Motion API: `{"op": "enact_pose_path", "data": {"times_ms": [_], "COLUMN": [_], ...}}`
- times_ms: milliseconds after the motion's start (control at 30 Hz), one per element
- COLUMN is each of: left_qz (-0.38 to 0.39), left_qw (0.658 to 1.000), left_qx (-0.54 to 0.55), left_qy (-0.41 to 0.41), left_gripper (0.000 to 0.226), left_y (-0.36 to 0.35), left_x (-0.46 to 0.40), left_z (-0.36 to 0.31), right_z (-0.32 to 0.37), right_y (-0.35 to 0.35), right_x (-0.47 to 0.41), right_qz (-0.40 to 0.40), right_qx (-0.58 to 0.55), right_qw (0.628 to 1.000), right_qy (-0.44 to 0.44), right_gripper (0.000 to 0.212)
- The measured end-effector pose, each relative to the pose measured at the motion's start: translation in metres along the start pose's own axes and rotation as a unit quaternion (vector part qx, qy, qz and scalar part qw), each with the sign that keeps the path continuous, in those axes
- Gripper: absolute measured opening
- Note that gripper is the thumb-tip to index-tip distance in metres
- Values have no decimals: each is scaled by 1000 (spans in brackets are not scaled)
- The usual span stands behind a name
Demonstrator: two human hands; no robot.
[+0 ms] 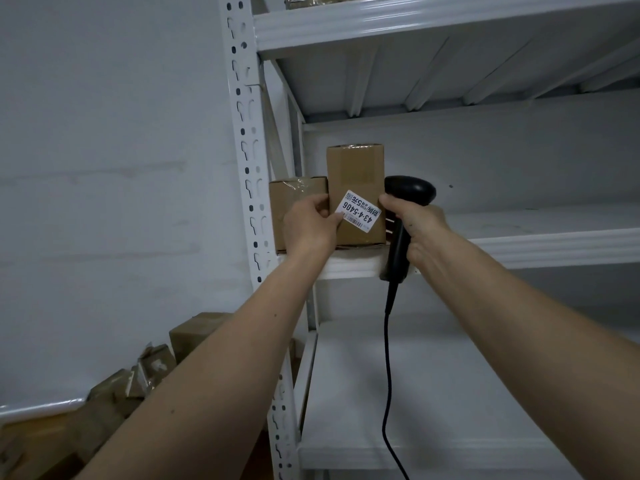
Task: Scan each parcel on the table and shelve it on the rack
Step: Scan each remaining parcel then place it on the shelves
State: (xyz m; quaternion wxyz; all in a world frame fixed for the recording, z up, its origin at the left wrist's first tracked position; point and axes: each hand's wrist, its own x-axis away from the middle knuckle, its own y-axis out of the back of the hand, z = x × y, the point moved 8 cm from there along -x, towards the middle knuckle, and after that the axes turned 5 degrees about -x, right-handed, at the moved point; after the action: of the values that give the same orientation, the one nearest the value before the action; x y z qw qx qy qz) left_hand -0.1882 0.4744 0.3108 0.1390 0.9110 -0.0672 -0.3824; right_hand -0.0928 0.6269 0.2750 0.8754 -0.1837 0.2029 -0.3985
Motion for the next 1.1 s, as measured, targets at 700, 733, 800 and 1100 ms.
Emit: {"op": "enact_pose_path", "data": {"times_ms": [700, 733, 800, 1100], "left_qz": [79, 97, 126, 227], "left_qw": [989, 986, 980, 939], "left_qx": [47, 42, 29, -68], "left_qy": [116, 126, 150, 248], "left_gripper": [14, 14, 11, 13], "left_y": [11, 13, 20, 68], "left_x": [84, 90, 105, 174], "left_z": [109, 120, 146, 289], "right_z": [-102, -115, -143, -296], "right_y": [-4, -8, -13, -31], "right_x": [90, 94, 102, 147], "right_qz": [92, 98, 109, 107], "right_qx": [92, 91, 81, 84], "right_qw": [991, 991, 990, 965], "right_qy": [14, 1, -39, -223], "right_gripper": [15, 14, 12, 20]}}
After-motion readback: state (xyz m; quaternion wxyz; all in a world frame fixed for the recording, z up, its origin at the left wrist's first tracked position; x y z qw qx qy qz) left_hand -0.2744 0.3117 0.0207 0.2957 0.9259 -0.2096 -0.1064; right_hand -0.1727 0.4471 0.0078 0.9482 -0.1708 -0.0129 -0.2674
